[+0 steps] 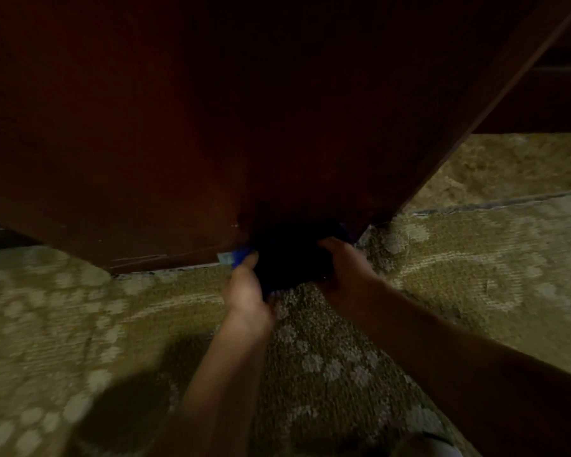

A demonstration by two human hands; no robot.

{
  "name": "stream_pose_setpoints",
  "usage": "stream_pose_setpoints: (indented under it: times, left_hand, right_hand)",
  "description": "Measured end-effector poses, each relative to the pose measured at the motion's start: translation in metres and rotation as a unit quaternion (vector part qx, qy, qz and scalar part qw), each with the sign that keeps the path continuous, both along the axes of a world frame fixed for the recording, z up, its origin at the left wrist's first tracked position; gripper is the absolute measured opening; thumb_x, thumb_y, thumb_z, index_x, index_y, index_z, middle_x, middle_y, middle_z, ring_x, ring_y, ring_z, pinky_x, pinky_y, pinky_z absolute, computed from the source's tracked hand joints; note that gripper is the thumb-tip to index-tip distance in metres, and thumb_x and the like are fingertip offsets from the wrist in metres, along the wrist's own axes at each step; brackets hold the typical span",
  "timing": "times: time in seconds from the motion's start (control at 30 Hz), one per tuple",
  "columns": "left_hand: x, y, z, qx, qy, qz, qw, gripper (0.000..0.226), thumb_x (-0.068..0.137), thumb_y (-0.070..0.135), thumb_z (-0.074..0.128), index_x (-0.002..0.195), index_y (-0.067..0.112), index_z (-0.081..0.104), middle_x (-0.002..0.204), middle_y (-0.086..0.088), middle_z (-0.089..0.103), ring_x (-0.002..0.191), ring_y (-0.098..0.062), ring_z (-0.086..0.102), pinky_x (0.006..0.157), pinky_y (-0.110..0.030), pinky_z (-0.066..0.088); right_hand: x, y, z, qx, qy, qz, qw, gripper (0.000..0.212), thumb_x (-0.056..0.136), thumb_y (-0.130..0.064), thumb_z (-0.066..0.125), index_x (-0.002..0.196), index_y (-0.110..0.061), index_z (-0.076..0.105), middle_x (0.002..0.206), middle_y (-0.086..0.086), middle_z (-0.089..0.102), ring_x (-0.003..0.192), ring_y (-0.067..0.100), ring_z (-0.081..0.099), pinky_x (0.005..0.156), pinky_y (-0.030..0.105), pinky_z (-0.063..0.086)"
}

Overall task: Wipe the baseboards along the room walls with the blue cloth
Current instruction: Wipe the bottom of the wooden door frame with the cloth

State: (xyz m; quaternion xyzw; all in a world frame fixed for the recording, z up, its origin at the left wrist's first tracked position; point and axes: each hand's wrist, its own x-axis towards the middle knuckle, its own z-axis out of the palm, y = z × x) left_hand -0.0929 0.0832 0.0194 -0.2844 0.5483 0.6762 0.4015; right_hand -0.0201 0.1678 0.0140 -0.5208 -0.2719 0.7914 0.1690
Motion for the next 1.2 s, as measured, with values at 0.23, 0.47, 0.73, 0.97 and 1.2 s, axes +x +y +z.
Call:
stream_pose_setpoints:
  times: [0.23,0.47,0.73,0.97,1.2]
  left_hand:
    - [-0.014,-0.025,0.029,0.055,0.137,0.065,0.987,0.020,0.088,0.029,0.067,0.107,0.022,0.069,0.108,-0.001,0.075,0.101,-0.020,0.071,0.078,-0.032,0.055]
    - [-0.018,-0.037,0.027,0.061,0.107,0.041,0.992,0.024,0.096,0.026,0.060,0.117,0.018,0.066,0.105,-0.004,0.075,0.091,-0.019,0.071,0.074,-0.026,0.052]
    - [-0.033,-0.052,0.028,0.061,0.059,-0.003,0.996,0.025,0.096,0.018,0.058,0.119,0.014,0.067,0.108,-0.007,0.076,0.093,-0.020,0.073,0.069,-0.027,0.056]
    - [-0.040,-0.060,0.056,0.098,0.137,0.046,0.985,0.019,0.096,0.017,0.059,0.112,0.022,0.068,0.104,0.001,0.078,0.097,-0.015,0.074,0.085,-0.028,0.057]
    - [-0.057,-0.069,0.006,-0.001,0.030,0.055,0.998,0.029,0.097,0.018,0.057,0.125,0.010,0.063,0.119,-0.012,0.071,0.090,-0.025,0.070,0.061,-0.030,0.054]
  right_hand:
    - [-0.014,-0.009,0.037,0.002,0.076,-0.002,0.997,0.035,0.095,-0.023,0.053,0.128,-0.015,0.058,0.129,0.013,0.062,0.115,0.029,0.061,0.088,0.041,0.054]
    - [-0.025,-0.024,0.035,-0.009,0.081,0.018,0.996,0.029,0.095,-0.019,0.055,0.124,-0.017,0.059,0.119,0.011,0.067,0.106,0.029,0.065,0.084,0.039,0.056]
    - [-0.038,-0.030,0.038,-0.021,-0.005,-0.002,1.000,0.032,0.097,-0.018,0.047,0.128,-0.015,0.057,0.124,0.011,0.062,0.104,0.029,0.064,0.071,0.037,0.053]
    - [-0.043,-0.035,0.068,-0.008,0.078,0.043,0.996,0.032,0.096,-0.021,0.049,0.126,-0.018,0.059,0.121,0.006,0.066,0.109,0.026,0.064,0.079,0.033,0.054]
    - [-0.060,-0.050,0.002,-0.013,-0.025,0.058,0.998,0.044,0.097,-0.012,0.051,0.141,-0.010,0.047,0.129,0.018,0.060,0.103,0.034,0.065,0.062,0.038,0.059]
